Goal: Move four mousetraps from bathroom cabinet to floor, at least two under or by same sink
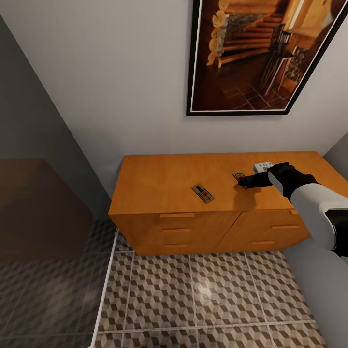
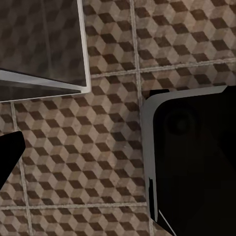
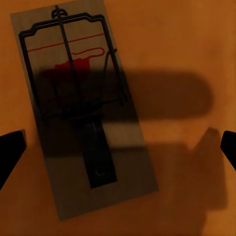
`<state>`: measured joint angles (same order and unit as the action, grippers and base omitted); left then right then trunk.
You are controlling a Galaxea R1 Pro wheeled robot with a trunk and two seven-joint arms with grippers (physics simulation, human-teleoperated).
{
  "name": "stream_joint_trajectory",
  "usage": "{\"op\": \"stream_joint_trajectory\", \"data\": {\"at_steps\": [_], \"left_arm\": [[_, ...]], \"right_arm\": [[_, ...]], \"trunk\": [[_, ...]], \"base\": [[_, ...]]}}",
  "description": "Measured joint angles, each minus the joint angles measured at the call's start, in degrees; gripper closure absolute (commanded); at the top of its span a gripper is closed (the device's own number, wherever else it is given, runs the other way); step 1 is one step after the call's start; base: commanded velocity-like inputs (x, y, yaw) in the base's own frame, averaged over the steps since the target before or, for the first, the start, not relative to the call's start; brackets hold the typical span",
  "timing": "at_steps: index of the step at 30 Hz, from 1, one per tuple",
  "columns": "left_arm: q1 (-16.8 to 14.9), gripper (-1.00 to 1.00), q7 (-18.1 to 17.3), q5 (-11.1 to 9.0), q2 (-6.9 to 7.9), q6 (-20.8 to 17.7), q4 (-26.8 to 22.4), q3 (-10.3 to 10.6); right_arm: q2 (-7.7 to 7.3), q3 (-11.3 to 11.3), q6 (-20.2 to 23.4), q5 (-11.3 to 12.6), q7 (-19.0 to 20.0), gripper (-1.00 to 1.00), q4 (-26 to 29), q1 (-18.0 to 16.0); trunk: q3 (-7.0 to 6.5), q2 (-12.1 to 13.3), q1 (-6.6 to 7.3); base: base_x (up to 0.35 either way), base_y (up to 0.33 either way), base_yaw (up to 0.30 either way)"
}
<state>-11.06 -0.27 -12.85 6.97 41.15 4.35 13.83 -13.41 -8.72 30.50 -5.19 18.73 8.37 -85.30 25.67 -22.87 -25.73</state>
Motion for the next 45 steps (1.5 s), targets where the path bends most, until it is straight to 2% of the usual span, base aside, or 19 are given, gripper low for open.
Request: {"op": "stream_joint_trajectory", "data": {"at_steps": [37, 38, 39, 42, 43, 45], "left_arm": [[0.0, -1.0, 0.0, 0.0, 0.02, 0.0, 0.0, 0.0], [0.0, -1.0, 0.0, 0.0, 0.02, 0.0, 0.0, 0.0], [0.0, -1.0, 0.0, 0.0, 0.02, 0.0, 0.0, 0.0], [0.0, -1.0, 0.0, 0.0, 0.05, 0.0, 0.0, 0.0], [0.0, -1.0, 0.0, 0.0, 0.07, 0.0, 0.0, 0.0], [0.0, -1.0, 0.0, 0.0, 0.08, 0.0, 0.0, 0.0]], "right_arm": [[0.08, -0.4, -0.1, -0.3, 0.2, -1.0, 0.2, 0.0], [0.08, -0.4, -0.1, -0.3, 0.2, 1.0, 0.2, 0.0], [0.11, 0.6, 0.2, 0.9, 0.4, 1.0, -0.3, 0.0], [0.12, 0.9, 0.2, 1.2, 0.5, 1.0, -0.4, 0.0], [0.08, 0.0, 0.0, 0.0, 0.3, 1.0, 0.1, 0.0], [0.08, -0.4, -0.2, -0.6, 0.3, 1.0, 0.2, 0.0]], "trunk": [[0.0, 0.0, 0.0], [0.0, 0.0, 0.0], [0.01, 0.0, 0.0], [0.0, 0.0, -0.01], [0.01, 0.0, 0.0], [0.01, 0.0, 0.0]], "base": [[0.0, 0.0, 0.0], [0.0, 0.0, 0.0], [0.0, 0.0, 0.0], [0.0, 0.0, 0.0], [0.0, 0.0, 0.0], [0.0, 0.0, 0.0]]}}
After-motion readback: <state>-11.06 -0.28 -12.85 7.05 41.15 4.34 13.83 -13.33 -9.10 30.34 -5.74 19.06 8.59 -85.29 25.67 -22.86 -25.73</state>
